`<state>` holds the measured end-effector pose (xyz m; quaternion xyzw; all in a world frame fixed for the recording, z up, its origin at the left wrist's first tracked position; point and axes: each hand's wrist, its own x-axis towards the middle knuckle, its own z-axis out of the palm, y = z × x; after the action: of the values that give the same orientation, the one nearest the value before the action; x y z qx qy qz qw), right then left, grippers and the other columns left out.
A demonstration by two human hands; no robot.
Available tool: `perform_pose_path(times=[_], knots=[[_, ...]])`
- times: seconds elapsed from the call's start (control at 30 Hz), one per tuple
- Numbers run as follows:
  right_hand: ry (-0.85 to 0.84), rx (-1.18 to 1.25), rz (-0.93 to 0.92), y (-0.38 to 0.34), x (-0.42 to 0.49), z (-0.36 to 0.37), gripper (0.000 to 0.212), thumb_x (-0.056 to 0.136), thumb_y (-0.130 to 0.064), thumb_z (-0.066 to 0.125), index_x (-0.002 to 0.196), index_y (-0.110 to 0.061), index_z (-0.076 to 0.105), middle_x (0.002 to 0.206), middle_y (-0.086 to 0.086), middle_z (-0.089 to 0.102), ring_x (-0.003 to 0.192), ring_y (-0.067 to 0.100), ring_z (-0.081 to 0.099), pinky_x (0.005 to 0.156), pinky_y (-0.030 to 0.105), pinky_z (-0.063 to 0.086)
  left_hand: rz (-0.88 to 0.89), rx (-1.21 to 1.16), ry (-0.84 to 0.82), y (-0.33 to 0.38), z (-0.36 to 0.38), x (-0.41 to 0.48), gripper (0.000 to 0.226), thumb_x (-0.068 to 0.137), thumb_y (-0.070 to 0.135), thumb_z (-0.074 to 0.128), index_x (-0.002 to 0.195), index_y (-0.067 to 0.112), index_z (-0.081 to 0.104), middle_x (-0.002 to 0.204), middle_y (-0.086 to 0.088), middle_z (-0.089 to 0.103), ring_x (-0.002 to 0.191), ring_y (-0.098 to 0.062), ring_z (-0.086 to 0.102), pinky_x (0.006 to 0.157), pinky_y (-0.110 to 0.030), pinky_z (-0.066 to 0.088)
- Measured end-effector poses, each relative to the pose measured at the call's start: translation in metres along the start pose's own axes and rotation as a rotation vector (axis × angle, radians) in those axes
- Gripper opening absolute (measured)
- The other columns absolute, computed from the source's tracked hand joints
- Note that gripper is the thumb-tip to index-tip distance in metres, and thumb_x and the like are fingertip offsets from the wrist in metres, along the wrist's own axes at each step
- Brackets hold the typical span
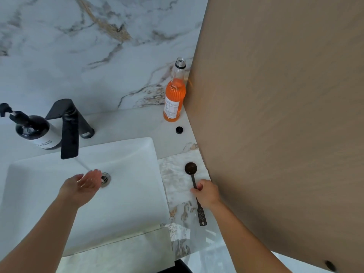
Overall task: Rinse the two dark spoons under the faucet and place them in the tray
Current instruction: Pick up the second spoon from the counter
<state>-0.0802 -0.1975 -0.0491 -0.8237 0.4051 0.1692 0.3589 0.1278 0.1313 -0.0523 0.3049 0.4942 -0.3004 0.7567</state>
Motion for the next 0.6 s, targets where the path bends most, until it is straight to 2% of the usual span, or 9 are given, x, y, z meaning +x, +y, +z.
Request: perform_pose_path(times=[0.07, 0.13, 0.2, 0.27, 0.33, 0.4, 0.47, 0.53, 0.6], knots=[[-0.024, 0.088, 0.008, -0.002, -0.002, -0.004, 0.036, 0.084, -0.019, 0.07, 0.06, -0.019, 0.043, 0.059, -0.007, 0.045, 0.053, 0.01, 0.042, 0.051, 0.023, 0.036, 0.009, -0.085, -0.053, 0.004, 0.01, -0.003, 0.048, 0.106, 0.026, 0.024, 0.102, -0.003, 0.062, 0.099, -0.004, 0.066, 0.118, -0.012, 0.063, 0.088, -0.026, 0.054], [-0.054, 0.176, 0.018, -0.007, -0.007, -0.005, 0.032, 0.084, -0.02, 0.072, 0.061, -0.018, 0.05, 0.058, -0.004, 0.049, 0.048, 0.012, 0.048, 0.048, 0.024, 0.041, 0.041, -0.158, -0.084, 0.009, 0.015, -0.004, 0.051, 0.107, 0.027, 0.02, 0.119, -0.002, 0.06, 0.101, -0.003, 0.066, 0.119, -0.012, 0.063, 0.096, -0.025, 0.053], [-0.084, 0.234, 0.009, -0.019, -0.016, -0.004, 0.03, 0.083, -0.021, 0.073, 0.061, -0.018, 0.053, 0.055, -0.003, 0.051, 0.038, 0.009, 0.049, 0.042, 0.022, 0.041, 0.074, -0.183, -0.093, 0.014, 0.018, -0.002, 0.05, 0.108, 0.026, 0.02, 0.132, 0.001, 0.055, 0.116, -0.005, 0.068, 0.12, -0.016, 0.063, 0.098, -0.028, 0.052], [-0.133, 0.273, -0.011, -0.035, -0.027, 0.002, 0.028, 0.084, -0.02, 0.073, 0.064, -0.015, 0.054, 0.053, 0.0, 0.052, 0.034, 0.01, 0.048, 0.039, 0.022, 0.04, 0.091, -0.203, -0.096, 0.018, 0.017, -0.002, 0.048, 0.108, 0.024, 0.021, 0.136, 0.001, 0.053, 0.131, -0.006, 0.063, 0.123, -0.019, 0.06, 0.101, -0.031, 0.05], [-0.181, 0.294, -0.041, -0.058, -0.038, 0.015, 0.026, 0.084, -0.019, 0.072, 0.066, -0.013, 0.055, 0.052, 0.002, 0.052, 0.032, 0.011, 0.047, 0.04, 0.023, 0.04, 0.093, -0.185, -0.112, 0.022, 0.012, -0.002, 0.047, 0.108, 0.022, 0.022, 0.133, -0.001, 0.054, 0.128, -0.011, 0.063, 0.129, -0.021, 0.055, 0.106, -0.032, 0.046], [-0.236, 0.281, -0.078, -0.083, -0.049, 0.033, 0.023, 0.084, -0.019, 0.071, 0.067, -0.012, 0.057, 0.05, 0.001, 0.053, 0.032, 0.01, 0.048, 0.044, 0.023, 0.042, 0.08, -0.125, -0.114, 0.025, 0.004, -0.004, 0.047, 0.108, 0.022, 0.023, 0.111, -0.005, 0.061, 0.121, -0.016, 0.065, 0.133, -0.022, 0.052, 0.109, -0.033, 0.042], [-0.309, 0.271, -0.118, -0.109, -0.059, 0.055, 0.019, 0.085, -0.019, 0.07, 0.072, -0.009, 0.06, 0.05, 0.003, 0.054, 0.033, 0.012, 0.047, 0.046, 0.023, 0.043, 0.071, -0.077, -0.138, 0.03, -0.007, -0.006, 0.044, 0.108, 0.02, 0.025, 0.094, -0.005, 0.06, 0.117, -0.018, 0.069, 0.134, -0.025, 0.051, 0.111, -0.034, 0.04], [-0.373, 0.263, -0.149, -0.133, -0.067, 0.08, 0.018, 0.085, -0.019, 0.07, 0.074, -0.007, 0.062, 0.049, 0.004, 0.054, 0.033, 0.014, 0.047, 0.045, 0.023, 0.043, 0.061, -0.063, -0.177, 0.037, -0.016, -0.007, 0.041, 0.107, 0.018, 0.029, 0.094, -0.006, 0.059, 0.109, -0.021, 0.072, 0.133, -0.028, 0.051, 0.112, -0.037, 0.039], [-0.415, 0.251, -0.166, -0.156, -0.072, 0.104, 0.018, 0.084, -0.02, 0.071, 0.075, -0.007, 0.064, 0.048, 0.004, 0.054, 0.034, 0.014, 0.048, 0.045, 0.023, 0.043, 0.046, -0.039, -0.213, 0.047, -0.022, -0.008, 0.037, 0.106, 0.017, 0.032, 0.105, -0.007, 0.059, 0.126, -0.018, 0.064, 0.127, -0.03, 0.056, 0.108, -0.039, 0.043]])
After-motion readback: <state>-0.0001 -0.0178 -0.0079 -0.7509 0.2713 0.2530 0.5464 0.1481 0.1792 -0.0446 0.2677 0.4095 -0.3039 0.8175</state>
